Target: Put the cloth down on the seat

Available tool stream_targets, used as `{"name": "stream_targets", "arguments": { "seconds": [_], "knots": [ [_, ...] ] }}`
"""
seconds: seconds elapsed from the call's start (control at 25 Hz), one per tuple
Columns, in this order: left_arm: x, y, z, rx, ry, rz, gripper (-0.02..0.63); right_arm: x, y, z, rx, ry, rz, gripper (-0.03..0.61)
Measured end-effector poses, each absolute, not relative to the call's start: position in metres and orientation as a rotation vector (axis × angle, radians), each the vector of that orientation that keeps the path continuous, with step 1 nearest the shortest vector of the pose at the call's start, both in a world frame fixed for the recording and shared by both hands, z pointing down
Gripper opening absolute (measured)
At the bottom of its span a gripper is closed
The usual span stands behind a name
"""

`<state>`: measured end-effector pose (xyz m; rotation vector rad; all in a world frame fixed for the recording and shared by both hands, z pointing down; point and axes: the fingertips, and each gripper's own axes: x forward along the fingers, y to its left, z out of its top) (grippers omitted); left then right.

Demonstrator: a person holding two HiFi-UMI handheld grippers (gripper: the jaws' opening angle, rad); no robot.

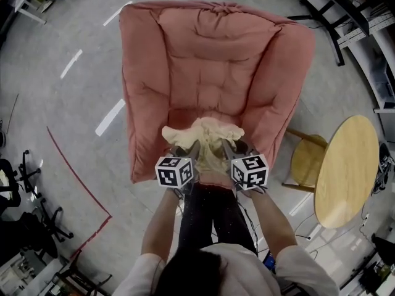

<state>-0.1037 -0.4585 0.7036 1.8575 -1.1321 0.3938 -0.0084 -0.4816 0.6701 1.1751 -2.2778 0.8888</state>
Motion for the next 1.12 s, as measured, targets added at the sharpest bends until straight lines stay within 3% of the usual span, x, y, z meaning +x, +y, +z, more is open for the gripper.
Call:
{"name": "stream_targets", "arguments": {
  "seconds": [0.52, 1.12],
  "knots": [
    [-0.112, -0.471, 0.812, 1.824, -1.079, 0.518, 0.06, -0.004, -0.488, 0.785, 1.168, -2.146, 0.965, 0.083],
    [-0.117, -0.487, 0.882, 1.734, -1.097, 0.615, 0.06, -0.011, -0.508, 0.856, 1.159, -2.074, 1.021, 0.081]
  ]
}}
